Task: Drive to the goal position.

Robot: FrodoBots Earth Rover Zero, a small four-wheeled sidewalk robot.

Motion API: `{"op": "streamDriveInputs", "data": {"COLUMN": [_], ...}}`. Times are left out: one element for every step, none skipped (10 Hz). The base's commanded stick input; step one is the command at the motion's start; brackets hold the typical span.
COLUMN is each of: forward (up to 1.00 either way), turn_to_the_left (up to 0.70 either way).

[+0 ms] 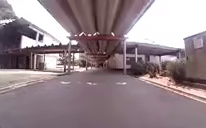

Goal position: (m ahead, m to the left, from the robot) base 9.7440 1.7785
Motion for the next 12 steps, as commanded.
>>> {"op": "streamDriveInputs", "data": {"forward": [0.5,0.5,0.5,0.5,0.5,0.5,0.5,0.5,0.5,0.5,0.5,0.5], "turn_to_the_left": [0.0,0.0,0.0,0.0,0.0,0.0,0.0,0.0,0.0,0.0,0.0,0.0]}}
